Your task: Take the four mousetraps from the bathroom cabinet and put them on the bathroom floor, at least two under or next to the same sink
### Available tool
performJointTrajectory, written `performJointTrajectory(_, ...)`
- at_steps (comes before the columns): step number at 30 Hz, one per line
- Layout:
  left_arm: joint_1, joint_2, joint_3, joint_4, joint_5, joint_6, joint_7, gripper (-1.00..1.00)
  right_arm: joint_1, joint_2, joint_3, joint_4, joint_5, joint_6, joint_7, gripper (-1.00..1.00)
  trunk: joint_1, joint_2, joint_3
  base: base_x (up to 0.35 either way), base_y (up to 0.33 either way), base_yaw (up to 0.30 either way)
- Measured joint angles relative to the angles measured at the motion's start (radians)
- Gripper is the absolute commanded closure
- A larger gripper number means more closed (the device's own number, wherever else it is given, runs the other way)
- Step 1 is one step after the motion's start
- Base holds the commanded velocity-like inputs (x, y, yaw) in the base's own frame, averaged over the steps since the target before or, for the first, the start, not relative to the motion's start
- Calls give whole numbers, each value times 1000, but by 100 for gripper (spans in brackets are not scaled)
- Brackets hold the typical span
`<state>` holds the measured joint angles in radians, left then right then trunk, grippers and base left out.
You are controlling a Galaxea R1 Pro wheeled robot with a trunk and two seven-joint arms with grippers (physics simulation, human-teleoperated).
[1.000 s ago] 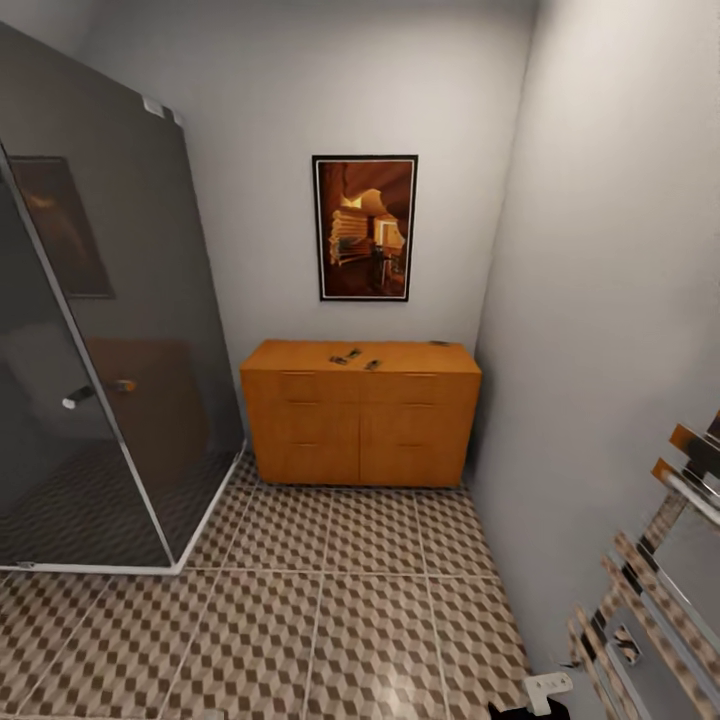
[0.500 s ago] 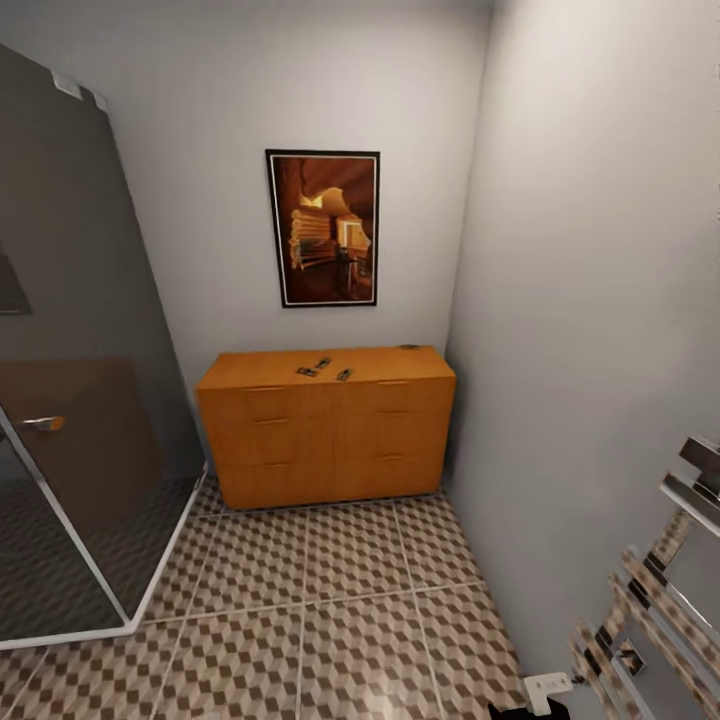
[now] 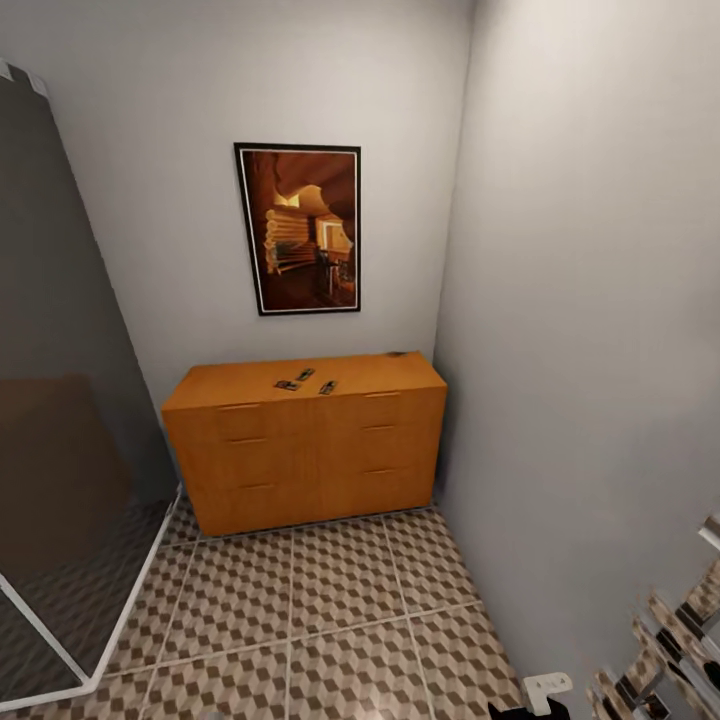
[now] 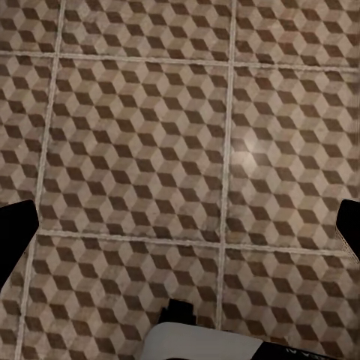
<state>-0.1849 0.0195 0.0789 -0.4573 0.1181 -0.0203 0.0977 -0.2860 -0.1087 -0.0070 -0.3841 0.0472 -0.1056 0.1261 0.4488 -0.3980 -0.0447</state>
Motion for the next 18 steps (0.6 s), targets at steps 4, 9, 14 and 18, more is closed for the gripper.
performJointTrajectory(4, 0, 0, 0, 0, 0, 0, 0, -100, 0, 0, 0, 0, 1, 0, 0, -100, 0, 0, 0, 326, 1, -2)
performJointTrajectory(9, 0, 0, 0, 0, -1, 1, 0, -100, 0, 0, 0, 0, 1, 0, 0, -100, 0, 0, 0, 326, 0, 5)
performJointTrajectory(14, 0, 0, 0, 0, -1, 1, 0, -100, 0, 0, 0, 0, 2, 0, 0, -100, 0, 0, 0, 327, 0, 118)
performJointTrajectory(18, 0, 0, 0, 0, -1, 1, 0, -100, 0, 0, 0, 0, 3, 0, 0, -100, 0, 0, 0, 327, 0, 201)
